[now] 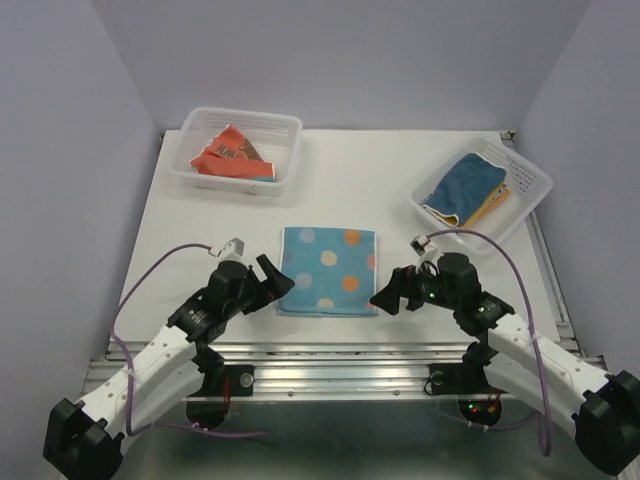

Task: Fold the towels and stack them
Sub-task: Fold the towel

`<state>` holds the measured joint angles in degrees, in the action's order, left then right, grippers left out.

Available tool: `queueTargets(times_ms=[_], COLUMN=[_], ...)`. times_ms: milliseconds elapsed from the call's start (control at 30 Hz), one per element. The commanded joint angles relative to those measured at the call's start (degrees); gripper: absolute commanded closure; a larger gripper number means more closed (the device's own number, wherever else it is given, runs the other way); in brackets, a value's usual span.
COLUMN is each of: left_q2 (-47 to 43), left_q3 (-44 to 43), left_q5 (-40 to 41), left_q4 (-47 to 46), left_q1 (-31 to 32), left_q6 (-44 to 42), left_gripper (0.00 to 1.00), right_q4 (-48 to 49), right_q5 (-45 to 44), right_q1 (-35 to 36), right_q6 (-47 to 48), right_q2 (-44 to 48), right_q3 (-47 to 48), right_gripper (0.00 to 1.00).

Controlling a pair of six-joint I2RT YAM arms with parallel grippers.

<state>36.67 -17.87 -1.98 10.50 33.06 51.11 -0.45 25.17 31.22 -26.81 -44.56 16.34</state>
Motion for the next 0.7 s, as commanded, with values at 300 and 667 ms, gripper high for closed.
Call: queueTargets(times_ms=[300, 667], left_q2=[25.4, 44.8], left_q3=[-17.5, -26.4], left_q5=[10.9, 6.8], left_q4=[-8.7, -15.1], left_q1=[-3.1, -9.8], left_q6=[-10.7, -16.7], left_gripper=[0.01, 0.14], right_q4=[-4.3, -6.4], right_q5=[-24.8, -39.0], right_q1=[0.5, 0.4], right_q6=[-1.3, 4.7], right_q2=[-21.3, -46.9], right_q3=[24.1, 41.0], right_gripper=[0.00, 0.00])
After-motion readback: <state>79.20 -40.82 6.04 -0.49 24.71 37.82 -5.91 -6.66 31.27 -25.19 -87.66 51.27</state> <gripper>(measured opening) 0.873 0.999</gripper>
